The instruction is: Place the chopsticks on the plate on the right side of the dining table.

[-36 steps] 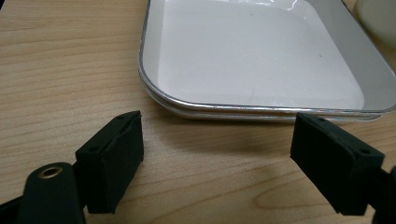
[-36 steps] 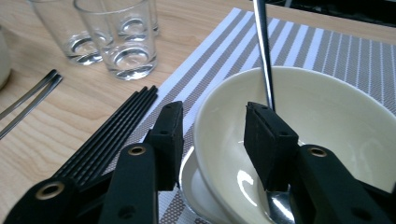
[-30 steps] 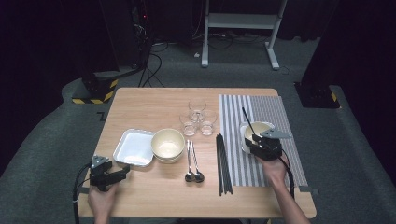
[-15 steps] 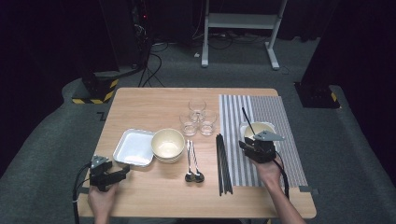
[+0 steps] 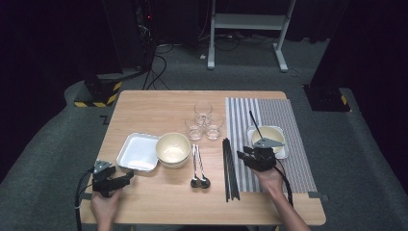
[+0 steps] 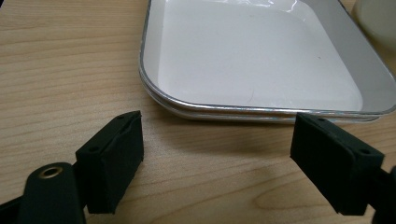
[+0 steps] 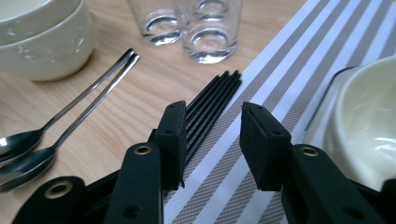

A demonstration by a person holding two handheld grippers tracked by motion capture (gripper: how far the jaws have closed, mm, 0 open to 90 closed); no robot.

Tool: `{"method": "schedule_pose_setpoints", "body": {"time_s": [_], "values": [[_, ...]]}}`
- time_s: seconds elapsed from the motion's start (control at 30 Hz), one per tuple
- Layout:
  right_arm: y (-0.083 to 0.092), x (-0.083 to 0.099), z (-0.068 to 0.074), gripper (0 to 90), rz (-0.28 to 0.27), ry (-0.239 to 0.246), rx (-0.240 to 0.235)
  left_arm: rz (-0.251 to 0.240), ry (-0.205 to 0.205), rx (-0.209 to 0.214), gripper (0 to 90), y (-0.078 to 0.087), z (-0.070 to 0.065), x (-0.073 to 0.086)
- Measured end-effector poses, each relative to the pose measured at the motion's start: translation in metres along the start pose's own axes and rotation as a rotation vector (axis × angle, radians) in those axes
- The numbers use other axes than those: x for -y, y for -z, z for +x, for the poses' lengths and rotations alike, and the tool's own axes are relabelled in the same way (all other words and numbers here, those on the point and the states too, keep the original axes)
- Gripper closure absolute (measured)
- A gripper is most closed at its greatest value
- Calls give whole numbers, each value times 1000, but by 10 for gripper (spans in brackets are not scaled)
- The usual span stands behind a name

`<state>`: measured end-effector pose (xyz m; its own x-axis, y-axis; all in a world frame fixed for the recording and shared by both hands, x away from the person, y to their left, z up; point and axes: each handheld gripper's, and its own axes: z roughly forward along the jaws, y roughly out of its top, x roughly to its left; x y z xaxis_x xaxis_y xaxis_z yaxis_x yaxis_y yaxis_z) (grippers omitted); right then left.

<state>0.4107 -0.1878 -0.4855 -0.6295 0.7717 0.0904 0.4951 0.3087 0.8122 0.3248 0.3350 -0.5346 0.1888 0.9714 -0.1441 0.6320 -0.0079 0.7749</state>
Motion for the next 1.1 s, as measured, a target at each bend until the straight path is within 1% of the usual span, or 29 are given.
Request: {"method": "schedule_pose_setpoints", "body": {"time_s": [0.1,0.23,0.27,0.3,0.33,0.4,0.43,0.47,0.53,0.57,0.6,0.63,0.67,0.87,0.97,1.1], "values": [[-2,3,1,622,4,-14,-11,3,-3,-3,173,0,-1,0],[-5,4,4,622,8,-10,-14,2,-3,-2,173,0,-1,0],[-6,5,5,628,7,-5,-10,2,-3,-1,173,0,-1,0],[-7,5,6,659,12,6,7,2,-3,-2,173,0,-1,0],[-8,5,8,691,28,25,20,2,-3,-3,173,0,-1,0],[-11,5,9,712,46,35,11,4,-12,-9,173,-1,-2,0],[-11,5,9,712,46,35,11,4,-12,-9,173,-1,-2,0],[-15,1,9,738,55,33,0,4,-11,-9,174,-1,-2,0],[-16,-1,10,750,43,9,-23,3,-6,-6,175,-1,-2,0],[-17,0,11,751,41,9,-29,3,-6,-6,174,-1,-2,0],[-19,1,15,754,46,14,-32,2,-5,-6,175,-1,-1,0],[-19,1,15,754,46,14,-32,3,-6,-7,175,-1,-2,0],[-23,4,20,756,61,34,-30,2,-5,-7,176,-1,-2,0],[-31,6,29,768,86,34,-61,2,-3,-4,175,-1,-1,0],[-35,7,35,777,100,47,-68,1,-2,-3,175,-1,-1,0],[-42,7,39,779,115,46,-73,2,-3,-5,175,-1,-1,0]]}}
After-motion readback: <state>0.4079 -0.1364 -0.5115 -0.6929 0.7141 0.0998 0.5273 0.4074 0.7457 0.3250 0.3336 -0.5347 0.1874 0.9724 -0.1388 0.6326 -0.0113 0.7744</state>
